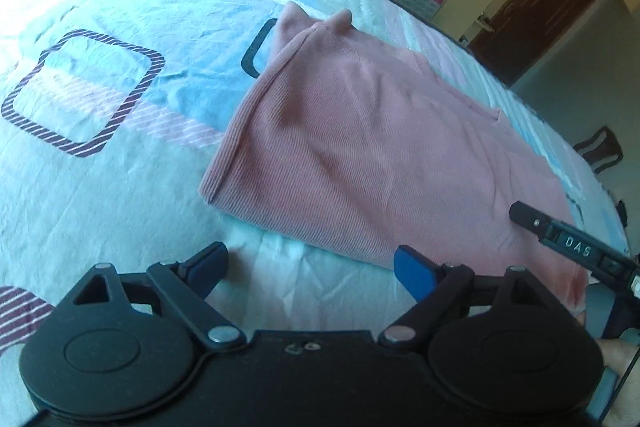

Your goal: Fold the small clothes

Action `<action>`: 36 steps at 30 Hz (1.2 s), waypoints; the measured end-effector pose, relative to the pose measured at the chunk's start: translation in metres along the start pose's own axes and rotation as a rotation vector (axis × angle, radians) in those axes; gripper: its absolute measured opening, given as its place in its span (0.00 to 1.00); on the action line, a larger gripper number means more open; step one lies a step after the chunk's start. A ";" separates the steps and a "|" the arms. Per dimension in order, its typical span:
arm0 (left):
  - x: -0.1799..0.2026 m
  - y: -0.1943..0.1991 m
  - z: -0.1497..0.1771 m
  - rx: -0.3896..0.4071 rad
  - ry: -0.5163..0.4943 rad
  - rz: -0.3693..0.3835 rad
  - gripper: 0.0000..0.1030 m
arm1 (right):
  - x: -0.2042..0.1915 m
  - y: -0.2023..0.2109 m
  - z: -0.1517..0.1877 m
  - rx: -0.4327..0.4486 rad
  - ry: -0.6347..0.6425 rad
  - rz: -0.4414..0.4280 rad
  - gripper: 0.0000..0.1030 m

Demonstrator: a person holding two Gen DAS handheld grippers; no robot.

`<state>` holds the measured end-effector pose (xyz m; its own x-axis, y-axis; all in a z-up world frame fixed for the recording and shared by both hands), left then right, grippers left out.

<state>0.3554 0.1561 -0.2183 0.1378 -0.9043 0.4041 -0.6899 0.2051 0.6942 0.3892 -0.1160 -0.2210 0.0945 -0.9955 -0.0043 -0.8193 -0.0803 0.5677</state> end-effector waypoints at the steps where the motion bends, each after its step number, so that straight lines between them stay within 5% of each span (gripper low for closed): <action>1: -0.002 -0.001 -0.001 0.004 0.036 0.016 0.87 | 0.000 0.000 0.001 -0.001 0.001 0.000 0.93; 12: -0.001 -0.036 -0.021 0.108 0.324 0.229 0.83 | -0.004 -0.008 -0.003 0.028 -0.081 -0.045 0.92; 17: -0.007 -0.061 -0.032 0.141 0.393 0.250 0.36 | -0.001 -0.014 -0.006 0.027 -0.100 -0.023 0.80; 20: -0.011 -0.072 -0.035 0.149 0.398 0.235 0.16 | 0.002 -0.018 -0.010 0.032 -0.076 0.006 0.67; 27: -0.007 -0.073 -0.041 0.155 0.369 0.208 0.12 | -0.001 -0.036 0.007 -0.010 0.045 0.038 0.62; 36: 0.045 -0.039 -0.067 0.256 0.162 0.212 0.11 | 0.006 -0.036 0.007 -0.003 0.023 -0.015 0.62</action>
<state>0.4366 0.1325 -0.1874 0.0696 -0.7762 0.6266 -0.8678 0.2627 0.4218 0.4158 -0.1191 -0.2471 0.1200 -0.9928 0.0063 -0.8159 -0.0950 0.5704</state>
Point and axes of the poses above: each gripper's, at about its wrist camera, not at the fingertips, and y roughly against the way its jaws point, x to its right, z to its underside, the point moved 8 cm from there along -y, roughly the way its jaws point, and after that the axes turned 10 degrees about x, right-handed, at the moved point
